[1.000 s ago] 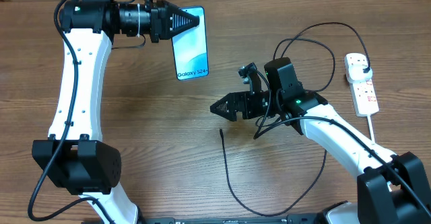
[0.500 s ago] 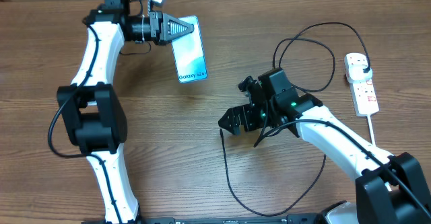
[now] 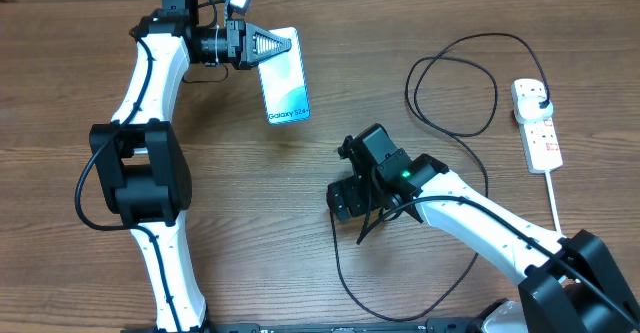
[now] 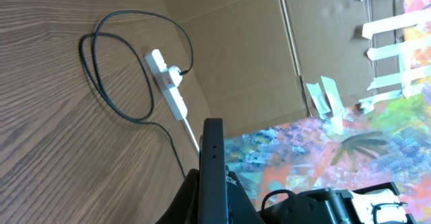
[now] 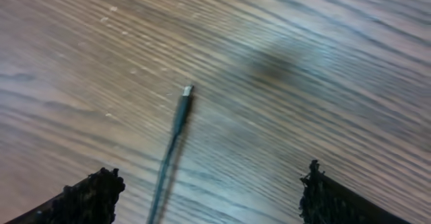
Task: Plug charger to phone and switch on socket
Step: 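Lower the right gripper onto the black cable's connector end, then close the right gripper on the cable connector and lift it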
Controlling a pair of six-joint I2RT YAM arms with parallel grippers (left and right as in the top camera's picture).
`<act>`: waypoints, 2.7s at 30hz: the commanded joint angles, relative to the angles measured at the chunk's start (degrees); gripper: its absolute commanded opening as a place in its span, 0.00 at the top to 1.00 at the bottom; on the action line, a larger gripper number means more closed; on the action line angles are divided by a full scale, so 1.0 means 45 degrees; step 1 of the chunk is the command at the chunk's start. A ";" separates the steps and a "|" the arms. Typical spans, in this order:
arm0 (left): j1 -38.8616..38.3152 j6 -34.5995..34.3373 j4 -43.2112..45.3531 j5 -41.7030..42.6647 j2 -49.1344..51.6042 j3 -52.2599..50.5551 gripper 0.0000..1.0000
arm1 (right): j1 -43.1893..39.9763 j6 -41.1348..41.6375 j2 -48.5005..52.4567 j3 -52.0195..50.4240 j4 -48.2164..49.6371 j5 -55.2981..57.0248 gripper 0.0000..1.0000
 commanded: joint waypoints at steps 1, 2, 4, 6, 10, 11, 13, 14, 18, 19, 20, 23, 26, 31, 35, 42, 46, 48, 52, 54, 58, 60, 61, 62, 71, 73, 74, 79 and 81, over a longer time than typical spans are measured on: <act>-0.0170 -0.0359 -0.0034 0.0330 -0.0311 0.0165 0.96 | 0.0092 0.0272 -0.0131 0.0374 -0.0199 0.1093 0.12; -0.0175 -0.0408 -0.0039 0.0253 -0.0311 0.0165 0.96 | 0.0165 0.0262 -0.0097 0.0374 -0.0248 0.1214 0.12; -0.0228 -0.0894 -0.0112 -0.0583 -0.0311 0.0165 0.96 | 0.0301 0.0262 -0.0049 0.0369 -0.0248 0.1185 0.12; -0.0301 -0.1613 -0.0185 -0.1579 -0.0311 0.0165 0.96 | 0.0525 0.0146 -0.0039 0.0374 -0.0296 0.1156 0.10; -0.0461 -0.1642 0.0058 -0.1671 -0.0311 0.0165 0.96 | 0.0801 0.0121 -0.0024 0.0359 -0.0578 0.1316 0.11; -0.0476 -0.1671 0.0136 -0.1671 -0.0311 0.0165 0.96 | 0.0826 0.0121 -0.0024 0.0359 -0.0617 0.1355 0.12; -0.0481 -0.1768 0.0481 -0.1642 -0.0311 0.0165 0.96 | 0.0889 0.0131 0.0044 0.0359 -0.0670 0.1491 0.14; -0.0481 -0.1783 0.0593 -0.1632 -0.0311 0.0165 0.96 | 0.0928 0.0146 0.0121 0.0359 -0.0651 0.1472 0.15; -0.0476 -0.1987 0.0879 -0.1632 -0.0311 0.0165 0.96 | 0.1588 0.0262 0.0967 0.0461 -0.0534 0.1923 0.16; -0.0476 -0.1987 0.0874 -0.1622 -0.0311 0.0165 0.96 | 0.1836 0.0282 0.1326 0.0792 -0.0821 0.2234 0.16; -0.0476 -0.1987 0.0869 -0.1622 -0.0311 0.0165 0.96 | 0.1923 0.0291 0.1515 0.1039 -0.1010 0.2293 0.16; -0.0486 -0.1987 0.0865 -0.1622 -0.0311 0.0165 0.96 | 0.2113 0.0578 0.2482 0.2098 -0.1758 0.2540 0.15; -0.0486 -0.1982 0.0869 -0.1617 -0.0311 0.0165 0.96 | 0.2113 0.0612 0.3157 0.2419 -0.1982 0.2744 0.16; -0.0486 -0.1982 0.0869 -0.1622 -0.0311 0.0165 0.96 | 0.2113 0.0612 0.3910 0.3138 -0.2603 0.2783 0.16; -0.0486 -0.1972 0.0884 -0.1627 -0.0311 0.0165 0.96 | 0.2113 0.0889 0.4789 0.3730 -0.3094 0.3026 0.19; -0.0447 -0.1987 0.1447 -0.1632 -0.0311 0.0165 0.96 | 0.2113 0.1030 0.5542 0.4420 -0.3492 0.3050 0.23; -0.0423 -0.2535 0.2089 -0.1637 -0.0311 0.0165 0.96 | 0.2113 0.1239 0.5542 0.4459 -0.3521 0.3055 0.39; -0.0423 -0.2637 0.2103 -0.1632 -0.0311 0.0165 0.96 | 0.2113 0.1239 0.5542 0.4459 -0.3531 0.3055 0.59; -0.0423 -0.2637 0.2064 -0.1627 -0.0311 0.0165 0.96 | 0.2113 0.1229 0.5542 0.4459 -0.3526 0.2968 0.82; -0.0423 -0.2637 0.2064 -0.1627 -0.0311 0.0165 0.96 | 0.2113 0.1229 0.5542 0.4459 -0.3536 0.2968 0.90; -0.0423 -0.2642 0.2016 -0.1530 -0.0311 0.0165 0.96 | 0.2113 0.1224 0.5542 0.4459 -0.3575 0.2958 0.96; -0.0423 -0.2637 0.1948 -0.1530 -0.0311 0.0165 0.96 | 0.2113 0.1219 0.5542 0.4459 -0.3628 0.2958 0.96; -0.0423 -0.2642 0.1894 -0.1525 -0.0311 0.0165 0.96 | 0.2113 0.1214 0.5542 0.4459 -0.3667 0.2963 0.96; -0.0418 -0.2637 0.1826 -0.1525 -0.0311 0.0165 0.96 | 0.2113 0.1180 0.5542 0.4459 -0.3701 0.2948 0.96; 0.0359 -0.2633 0.1889 0.0170 -0.0311 0.0165 0.96 | 0.1549 0.1098 0.5537 0.6081 -0.4702 -0.0141 0.96; 0.0656 -0.2633 0.1870 0.0636 -0.0311 0.0165 0.96 | 0.1462 0.0495 0.5537 0.6494 -0.4075 -0.2142 0.96; 0.0792 -0.2637 0.1870 0.0928 -0.0311 0.0165 0.96 | 0.1447 -0.0015 0.5537 0.6596 -0.3453 -0.3604 0.96; 0.1219 -0.2832 0.1297 0.0942 -0.0311 0.0165 0.96 | 0.1438 -0.0228 0.5537 0.6615 -0.1399 -0.7631 0.96; 0.1384 -0.2832 0.1307 0.0942 -0.0311 0.0165 0.96 | 0.1350 -0.0219 0.5537 0.6615 -0.0952 -0.8961 0.96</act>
